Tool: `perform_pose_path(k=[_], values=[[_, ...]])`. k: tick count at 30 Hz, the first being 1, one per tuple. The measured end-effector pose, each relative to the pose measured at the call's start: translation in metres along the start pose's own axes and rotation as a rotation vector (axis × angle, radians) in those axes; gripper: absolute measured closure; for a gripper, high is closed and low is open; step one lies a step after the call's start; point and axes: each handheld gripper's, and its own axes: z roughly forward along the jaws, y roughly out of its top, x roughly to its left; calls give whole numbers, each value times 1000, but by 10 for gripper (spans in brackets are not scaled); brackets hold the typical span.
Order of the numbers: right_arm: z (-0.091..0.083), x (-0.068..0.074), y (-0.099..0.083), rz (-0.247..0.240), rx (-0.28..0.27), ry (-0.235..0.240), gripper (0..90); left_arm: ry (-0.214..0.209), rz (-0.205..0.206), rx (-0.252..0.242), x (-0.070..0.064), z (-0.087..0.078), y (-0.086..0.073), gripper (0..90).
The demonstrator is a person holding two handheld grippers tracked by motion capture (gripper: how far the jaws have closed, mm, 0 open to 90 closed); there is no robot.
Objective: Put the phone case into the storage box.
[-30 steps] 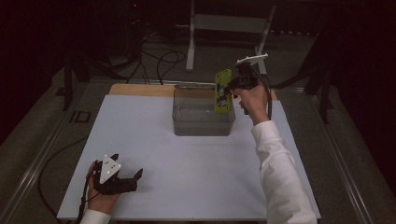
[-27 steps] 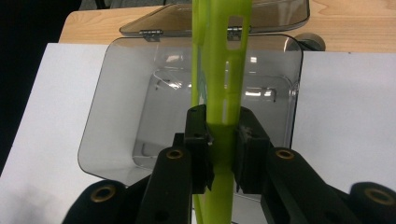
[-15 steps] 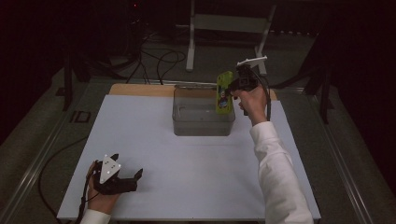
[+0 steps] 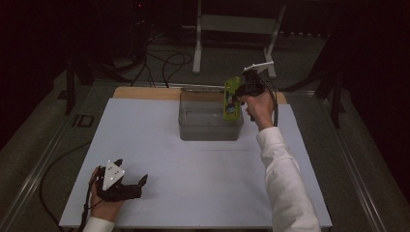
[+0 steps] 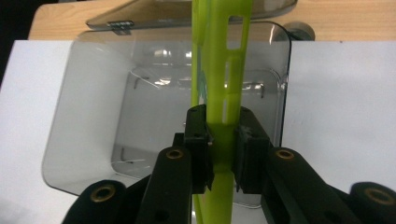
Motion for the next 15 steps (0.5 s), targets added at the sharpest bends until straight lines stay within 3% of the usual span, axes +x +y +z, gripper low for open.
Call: perform_pose_path(k=[15], values=[[21,-10,-9,17,36,-33,778,-1,0,0,-1,1,0,0]])
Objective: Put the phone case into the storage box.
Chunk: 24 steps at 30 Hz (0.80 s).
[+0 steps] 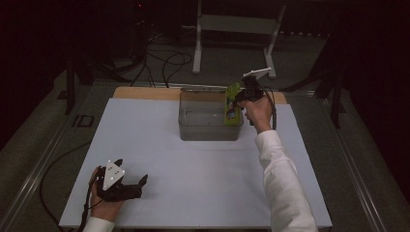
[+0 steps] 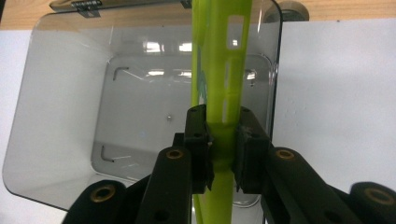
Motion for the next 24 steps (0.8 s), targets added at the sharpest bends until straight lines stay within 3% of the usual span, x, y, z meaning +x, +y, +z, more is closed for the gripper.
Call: perform_pose_path(k=[24], values=[[20,4,-7,-16,39,-43,779,-1,-1,-1,0,0,0,0]])
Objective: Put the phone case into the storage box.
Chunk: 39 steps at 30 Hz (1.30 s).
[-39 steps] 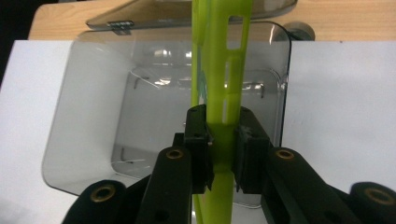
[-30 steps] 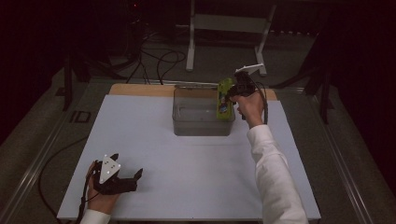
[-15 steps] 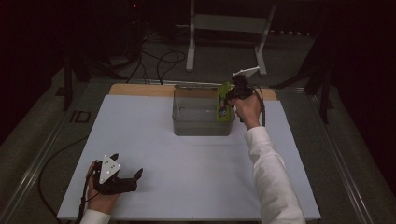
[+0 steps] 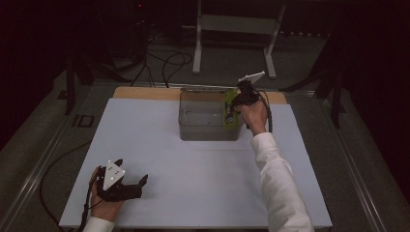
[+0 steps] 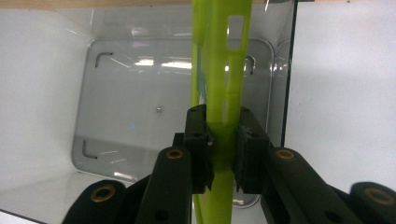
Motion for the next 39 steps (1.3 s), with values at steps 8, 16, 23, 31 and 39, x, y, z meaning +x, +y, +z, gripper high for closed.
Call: perform_pose_path(k=[8,16,23,31,39], values=[[4,-1,-1,-2,9,-9,778,-2,3,6,0,1,0,0],[9,-1,-2,1,23,-30,778,-3,4,5,0,1,0,0],[13,-1,-3,-1,34,-51,778,-2,4,6,0,1,0,0],[17,1,-3,-5,50,-75,778,-1,4,5,1,1,0,0],[21,0,-3,8,44,-79,776,-1,2,5,1,1,-1,0]])
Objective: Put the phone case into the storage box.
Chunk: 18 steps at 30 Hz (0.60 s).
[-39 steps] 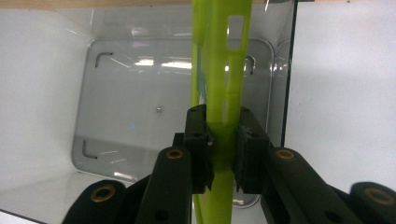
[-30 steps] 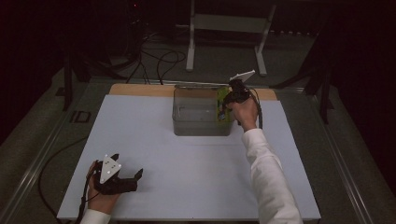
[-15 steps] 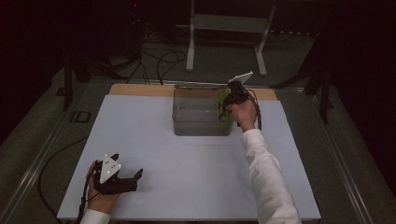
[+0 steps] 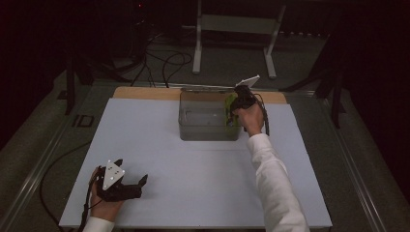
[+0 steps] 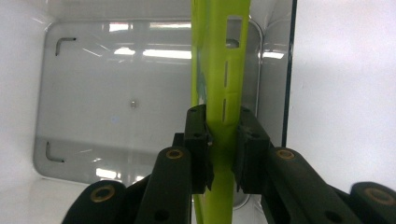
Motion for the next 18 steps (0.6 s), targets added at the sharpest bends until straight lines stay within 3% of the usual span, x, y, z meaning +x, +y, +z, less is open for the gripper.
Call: perform_pose_path(k=[18], values=[[5,0,2,47,-14,-3,774,1,-3,-4,0,-1,0,0]])
